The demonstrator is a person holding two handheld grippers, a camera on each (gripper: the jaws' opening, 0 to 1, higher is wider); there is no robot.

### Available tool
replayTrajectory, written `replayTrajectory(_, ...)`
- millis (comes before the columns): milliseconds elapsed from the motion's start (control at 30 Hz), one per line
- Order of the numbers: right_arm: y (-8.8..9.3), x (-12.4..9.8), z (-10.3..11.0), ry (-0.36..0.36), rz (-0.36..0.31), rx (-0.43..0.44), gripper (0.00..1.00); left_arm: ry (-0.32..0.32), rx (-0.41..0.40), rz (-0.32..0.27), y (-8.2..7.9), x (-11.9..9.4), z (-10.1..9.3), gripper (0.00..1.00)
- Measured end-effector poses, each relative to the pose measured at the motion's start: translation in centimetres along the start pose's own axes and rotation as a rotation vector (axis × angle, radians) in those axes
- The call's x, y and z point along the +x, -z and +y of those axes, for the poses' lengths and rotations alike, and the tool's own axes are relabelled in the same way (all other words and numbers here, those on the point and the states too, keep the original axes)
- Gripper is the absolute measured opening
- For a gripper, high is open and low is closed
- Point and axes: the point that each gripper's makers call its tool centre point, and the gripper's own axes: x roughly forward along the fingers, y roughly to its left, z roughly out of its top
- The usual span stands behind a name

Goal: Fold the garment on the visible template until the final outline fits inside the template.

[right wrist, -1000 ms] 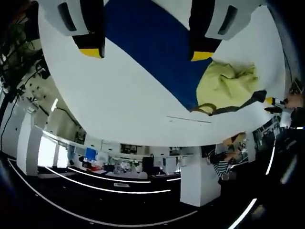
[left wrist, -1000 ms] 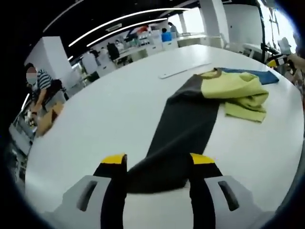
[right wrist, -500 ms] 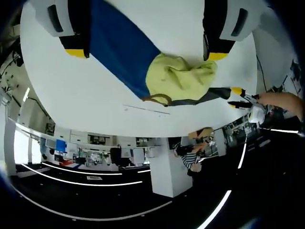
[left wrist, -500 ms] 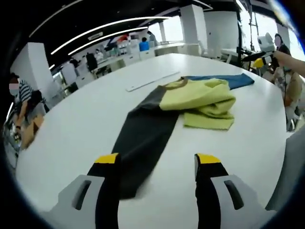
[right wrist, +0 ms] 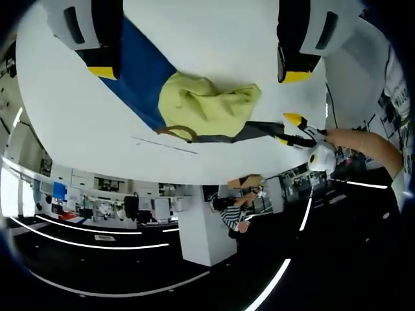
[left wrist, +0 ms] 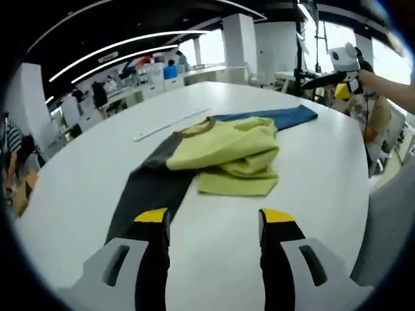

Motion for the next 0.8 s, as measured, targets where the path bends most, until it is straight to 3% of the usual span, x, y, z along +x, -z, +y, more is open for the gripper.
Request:
replayTrajectory(400,1.4,0.1,3.4,-0.062,0.0,0.029,0.99,0.116,0.062,-0.006,-0.9,2.4,-4.9,0.39)
replayTrajectory(633,2.6,0.8,5.5,-0.097,0.007,0.031,0.99,0.153,0.095,0.014,-0.9,4.1,-6.6,0.34)
replayTrajectory(800,3.0,1.0,5.6,-0.107,0.01,0.027,0.99,0.159,0.115,0.024,-1.0,5.7,-7.3,0.32)
